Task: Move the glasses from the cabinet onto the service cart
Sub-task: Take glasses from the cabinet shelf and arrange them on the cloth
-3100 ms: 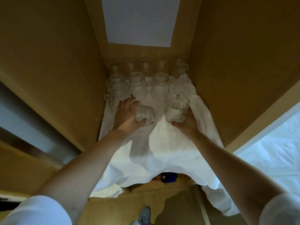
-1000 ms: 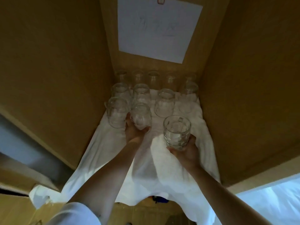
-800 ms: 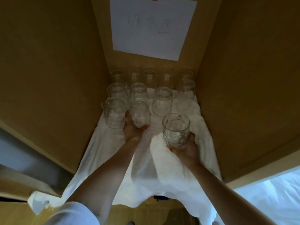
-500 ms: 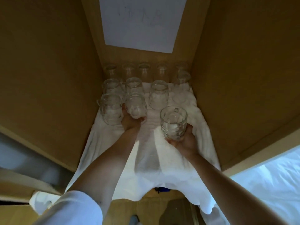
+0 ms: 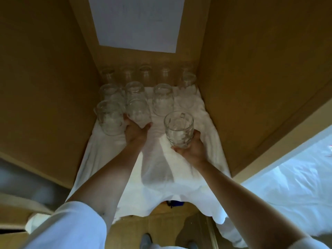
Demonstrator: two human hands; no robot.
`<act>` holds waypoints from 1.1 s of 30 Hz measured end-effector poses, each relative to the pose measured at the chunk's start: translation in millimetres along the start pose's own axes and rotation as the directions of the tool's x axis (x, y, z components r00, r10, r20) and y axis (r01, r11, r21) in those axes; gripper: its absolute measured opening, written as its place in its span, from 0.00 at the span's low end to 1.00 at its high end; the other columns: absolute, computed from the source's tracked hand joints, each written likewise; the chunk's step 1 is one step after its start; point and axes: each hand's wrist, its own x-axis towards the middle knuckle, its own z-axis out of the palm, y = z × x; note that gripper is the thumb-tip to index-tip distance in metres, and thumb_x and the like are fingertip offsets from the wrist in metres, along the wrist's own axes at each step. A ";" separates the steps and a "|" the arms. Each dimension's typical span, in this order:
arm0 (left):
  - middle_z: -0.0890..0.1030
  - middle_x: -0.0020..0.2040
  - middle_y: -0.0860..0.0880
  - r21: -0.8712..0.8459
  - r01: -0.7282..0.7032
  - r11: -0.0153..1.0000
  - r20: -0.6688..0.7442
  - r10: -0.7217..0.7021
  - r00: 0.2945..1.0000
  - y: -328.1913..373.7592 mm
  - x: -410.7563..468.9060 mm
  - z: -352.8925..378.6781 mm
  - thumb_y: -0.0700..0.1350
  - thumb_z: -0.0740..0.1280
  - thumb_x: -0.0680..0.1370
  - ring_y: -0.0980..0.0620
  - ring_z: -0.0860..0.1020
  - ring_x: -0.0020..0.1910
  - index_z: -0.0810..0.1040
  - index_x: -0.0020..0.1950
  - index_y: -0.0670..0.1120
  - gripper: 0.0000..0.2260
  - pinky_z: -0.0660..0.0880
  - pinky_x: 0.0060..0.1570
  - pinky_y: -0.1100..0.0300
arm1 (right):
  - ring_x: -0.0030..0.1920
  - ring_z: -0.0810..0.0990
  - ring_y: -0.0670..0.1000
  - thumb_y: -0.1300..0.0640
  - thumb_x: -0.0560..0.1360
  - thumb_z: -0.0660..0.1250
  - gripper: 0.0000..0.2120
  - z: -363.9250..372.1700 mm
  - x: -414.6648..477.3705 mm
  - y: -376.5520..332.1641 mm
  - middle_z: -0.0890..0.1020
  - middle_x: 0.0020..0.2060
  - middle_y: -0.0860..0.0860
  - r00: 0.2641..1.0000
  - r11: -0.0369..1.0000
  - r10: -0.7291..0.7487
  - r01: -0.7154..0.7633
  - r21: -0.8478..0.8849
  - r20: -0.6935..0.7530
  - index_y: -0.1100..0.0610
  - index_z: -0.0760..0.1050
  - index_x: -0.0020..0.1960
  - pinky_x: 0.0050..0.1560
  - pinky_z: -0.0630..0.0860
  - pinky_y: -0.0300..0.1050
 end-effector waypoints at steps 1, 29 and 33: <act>0.67 0.71 0.37 0.035 0.004 0.999 0.020 -0.004 1.000 -3.2 -5.2 -2.0 0.60 0.72 0.70 0.38 0.70 0.67 0.39 0.78 0.46 0.52 0.70 0.65 0.48 | 0.51 0.75 0.46 0.57 0.59 0.82 0.42 -1.9 -2.2 -3.0 0.75 0.53 0.48 1.000 1.000 0.001 -0.001 -0.017 -0.007 0.60 0.61 0.64 0.46 0.70 0.28; 0.65 0.64 0.52 0.093 -0.649 0.755 0.393 0.571 0.721 30.5 -46.8 -61.8 0.53 0.78 0.61 0.53 0.71 0.58 0.57 0.73 0.56 0.46 0.72 0.56 0.63 | 0.67 0.69 0.52 0.50 0.79 0.62 0.27 -35.6 13.8 -35.8 0.64 0.72 0.50 0.911 0.976 -0.014 -0.077 0.203 0.412 0.47 0.57 0.75 0.61 0.69 0.45; 0.62 0.69 0.43 -0.018 -0.661 0.750 0.099 0.659 0.745 10.5 -58.2 -58.8 0.51 0.79 0.61 0.47 0.70 0.63 0.55 0.74 0.50 0.48 0.74 0.60 0.55 | 0.55 0.79 0.58 0.36 0.74 0.59 0.28 -21.9 12.3 -70.3 0.77 0.61 0.55 0.802 0.725 0.095 -0.462 0.511 0.590 0.53 0.70 0.66 0.51 0.78 0.58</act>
